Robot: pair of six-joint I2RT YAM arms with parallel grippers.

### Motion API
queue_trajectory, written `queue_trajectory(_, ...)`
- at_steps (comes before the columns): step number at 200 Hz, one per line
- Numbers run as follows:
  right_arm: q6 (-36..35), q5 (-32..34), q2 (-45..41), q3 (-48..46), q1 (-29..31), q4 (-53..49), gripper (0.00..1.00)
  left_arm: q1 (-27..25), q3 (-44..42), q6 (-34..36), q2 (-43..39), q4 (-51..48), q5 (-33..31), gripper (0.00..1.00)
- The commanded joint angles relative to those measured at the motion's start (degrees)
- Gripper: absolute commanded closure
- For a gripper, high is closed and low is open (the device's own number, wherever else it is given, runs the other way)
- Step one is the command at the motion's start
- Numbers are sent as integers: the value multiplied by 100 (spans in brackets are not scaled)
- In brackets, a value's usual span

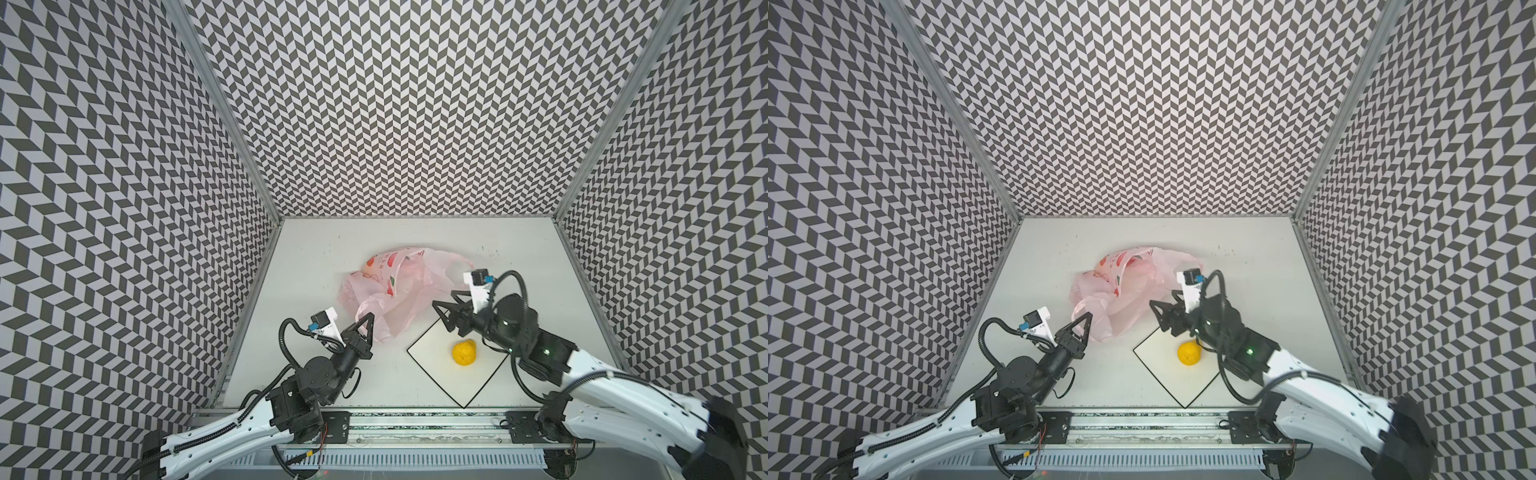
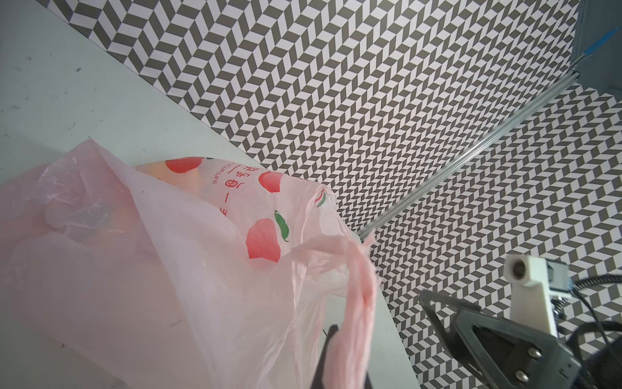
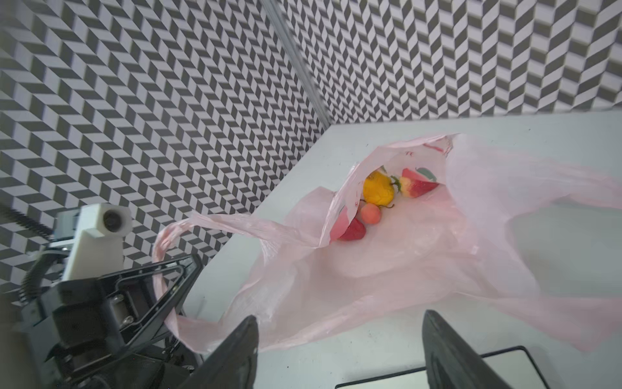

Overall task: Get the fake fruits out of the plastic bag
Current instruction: 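Reach the right gripper back into the bag toward the red apple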

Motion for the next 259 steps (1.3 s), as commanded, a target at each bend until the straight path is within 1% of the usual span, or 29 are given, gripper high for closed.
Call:
queue_trajectory(1,-69,-466,1227,713,-5,140,34,6,261,-90,20,-92,-94,100)
queue_trajectory(24,-43,-454,2592,1541,-5,-13,38,4,295,-138,-22,-161,-103,100)
queue_trajectory(50,28,-458,3706,2168,-27,148,40,2,341,-196,-143,-293,-130,100)
queue_trajectory(66,34,-548,4279,2580,-30,140,39,0,374,-203,-237,-339,-129,100)
queue_trajectory(88,26,-809,4944,3131,-29,119,31,4,376,-103,-331,-167,13,100)
queue_trajectory(119,138,-1238,5443,3545,-23,393,18,3,446,-21,-275,-46,124,100)
queue_trajectory(141,225,-1507,5740,3764,-30,655,10,0,429,28,-248,118,205,100)
queue_trajectory(161,278,-1595,6101,4074,-14,667,4,4,420,71,-196,285,309,100)
queue_trajectory(177,357,-1622,6344,4253,-15,739,0,5,429,118,-135,410,403,100)
queue_trajectory(216,450,-1597,6889,4745,47,778,0,0,532,243,32,608,607,100)
queue_trajectory(259,256,-857,7431,5401,219,225,0,6,613,278,161,707,723,100)
